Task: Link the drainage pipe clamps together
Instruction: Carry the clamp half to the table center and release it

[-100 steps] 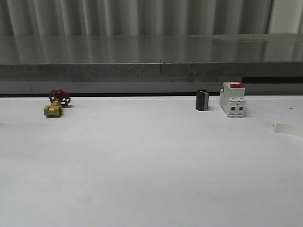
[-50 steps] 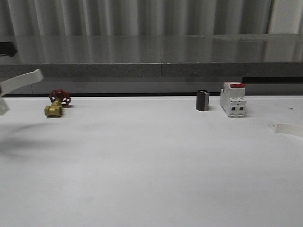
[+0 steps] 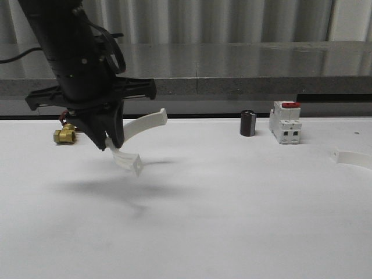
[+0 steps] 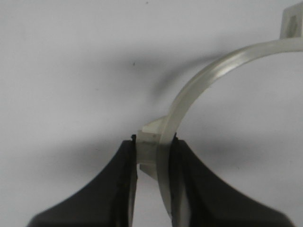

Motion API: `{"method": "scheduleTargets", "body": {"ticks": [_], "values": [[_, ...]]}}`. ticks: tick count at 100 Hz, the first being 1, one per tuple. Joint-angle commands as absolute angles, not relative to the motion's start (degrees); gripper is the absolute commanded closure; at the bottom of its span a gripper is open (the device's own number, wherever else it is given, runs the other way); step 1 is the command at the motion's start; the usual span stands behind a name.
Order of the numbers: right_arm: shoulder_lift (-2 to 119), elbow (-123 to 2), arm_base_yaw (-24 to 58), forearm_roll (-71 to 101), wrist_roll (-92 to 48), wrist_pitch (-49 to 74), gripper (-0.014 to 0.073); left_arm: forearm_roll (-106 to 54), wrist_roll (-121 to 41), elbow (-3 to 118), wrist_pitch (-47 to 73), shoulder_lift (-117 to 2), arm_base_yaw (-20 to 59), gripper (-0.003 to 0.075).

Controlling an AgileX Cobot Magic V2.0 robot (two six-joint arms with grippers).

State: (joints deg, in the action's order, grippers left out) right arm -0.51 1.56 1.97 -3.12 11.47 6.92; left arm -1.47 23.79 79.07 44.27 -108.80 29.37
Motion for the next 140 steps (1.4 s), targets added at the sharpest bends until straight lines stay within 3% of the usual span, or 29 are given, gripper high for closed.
{"method": "scheduleTargets", "body": {"ticks": [1,109,121,128,140], "values": [[-1.8,0.7,1.6,-3.3,11.0,2.1,0.0641,0.6,28.7,81.0,41.8,-107.4,30.1,0.0740],[-1.8,0.7,1.6,-3.3,11.0,2.1,0.0641,-0.6,34.3,84.5,42.8,-116.6,32.2,0.0734],[-1.8,0.7,1.6,-3.3,11.0,2.1,0.0641,-0.6,34.3,85.6,44.0,-116.6,32.2,0.0609],[-1.8,0.7,1.6,-3.3,11.0,2.1,0.0641,-0.6,33.7,86.6,44.5,-116.6,32.2,0.0466],[-1.8,0.7,1.6,-3.3,11.0,2.1,0.0641,-0.6,32.8,88.8,46.7,-116.5,32.2,0.0153]]}}
